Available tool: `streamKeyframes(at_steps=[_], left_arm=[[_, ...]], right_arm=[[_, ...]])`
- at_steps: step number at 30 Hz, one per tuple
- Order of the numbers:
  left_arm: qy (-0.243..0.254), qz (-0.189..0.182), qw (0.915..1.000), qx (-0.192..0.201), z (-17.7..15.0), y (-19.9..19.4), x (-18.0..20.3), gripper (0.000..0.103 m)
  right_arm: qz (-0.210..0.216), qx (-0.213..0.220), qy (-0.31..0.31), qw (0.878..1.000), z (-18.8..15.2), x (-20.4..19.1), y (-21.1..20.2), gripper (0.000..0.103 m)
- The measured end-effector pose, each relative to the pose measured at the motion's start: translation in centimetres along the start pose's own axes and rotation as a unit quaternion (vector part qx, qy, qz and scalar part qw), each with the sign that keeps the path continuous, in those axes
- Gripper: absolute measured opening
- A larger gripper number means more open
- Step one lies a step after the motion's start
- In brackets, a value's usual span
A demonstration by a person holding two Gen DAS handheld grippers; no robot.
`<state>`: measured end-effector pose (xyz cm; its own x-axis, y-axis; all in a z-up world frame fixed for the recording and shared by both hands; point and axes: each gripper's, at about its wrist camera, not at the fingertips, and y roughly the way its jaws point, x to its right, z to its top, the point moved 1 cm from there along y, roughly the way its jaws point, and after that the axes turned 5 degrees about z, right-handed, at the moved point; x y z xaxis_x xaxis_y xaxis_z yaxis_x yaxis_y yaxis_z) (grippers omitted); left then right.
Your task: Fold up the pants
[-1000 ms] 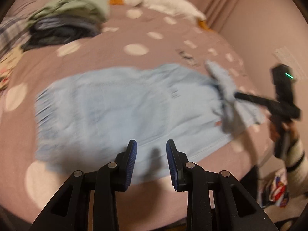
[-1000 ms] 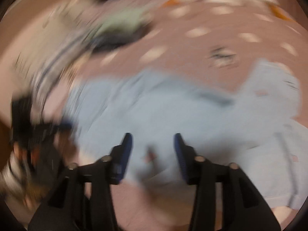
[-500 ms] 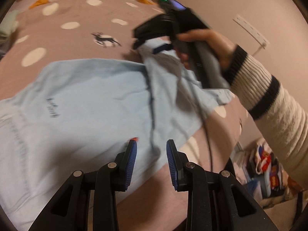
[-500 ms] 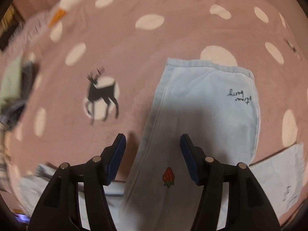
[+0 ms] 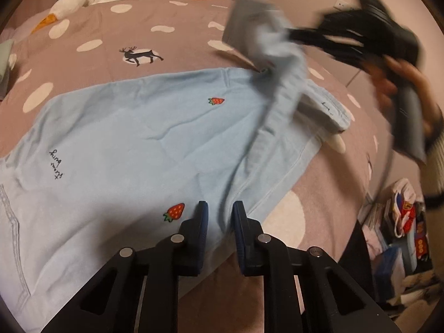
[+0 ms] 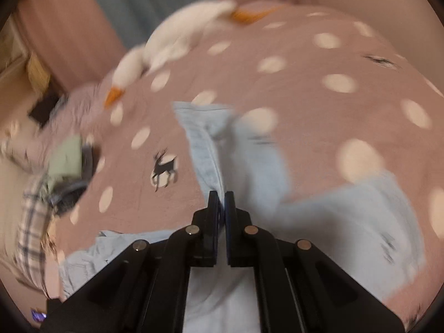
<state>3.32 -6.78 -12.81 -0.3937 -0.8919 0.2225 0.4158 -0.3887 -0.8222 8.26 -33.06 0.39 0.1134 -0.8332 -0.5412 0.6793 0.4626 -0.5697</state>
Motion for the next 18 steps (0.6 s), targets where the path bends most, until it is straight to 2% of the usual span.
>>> streamKeyframes(at_steps=[4,7,9,11,12,14,16,18], left_arm=[[0.014,0.011,0.9998,-0.005,0.1,-0.3,0.1,0.018],[0.025,0.025,0.9993,-0.011,0.3,-0.2,0.3,0.018],[0.031,0.032,0.9989,-0.016,0.7,0.2,0.2,0.018],[0.039,0.042,0.9981,-0.020,0.8,0.2,0.4,0.018],[0.042,0.047,0.9978,-0.020,0.8,0.2,0.6,0.018],[0.048,0.057,0.9970,-0.024,0.8,0.4,0.7,0.018],[0.052,0.063,0.9963,-0.027,1.0,0.7,0.7,0.018],[0.062,0.068,0.9954,-0.026,1.2,1.1,0.9,0.018]], right_arm=[[-0.017,0.016,0.060,0.998,-3.6,5.1,-3.2,0.006],[-0.034,0.000,0.128,0.991,-5.9,9.4,-2.6,0.009],[-0.028,0.003,0.187,0.982,-7.8,11.6,-1.7,0.011],[0.009,0.016,0.242,0.970,-8.8,13.5,-1.8,0.015],[0.024,0.026,0.256,0.966,-8.9,13.9,-2.1,0.018],[0.026,0.041,0.260,0.964,-8.7,14.1,-2.5,0.026],[0.031,0.054,0.268,0.961,-8.1,14.4,-2.6,0.038],[0.039,0.063,0.283,0.956,-7.7,14.9,-2.3,0.039]])
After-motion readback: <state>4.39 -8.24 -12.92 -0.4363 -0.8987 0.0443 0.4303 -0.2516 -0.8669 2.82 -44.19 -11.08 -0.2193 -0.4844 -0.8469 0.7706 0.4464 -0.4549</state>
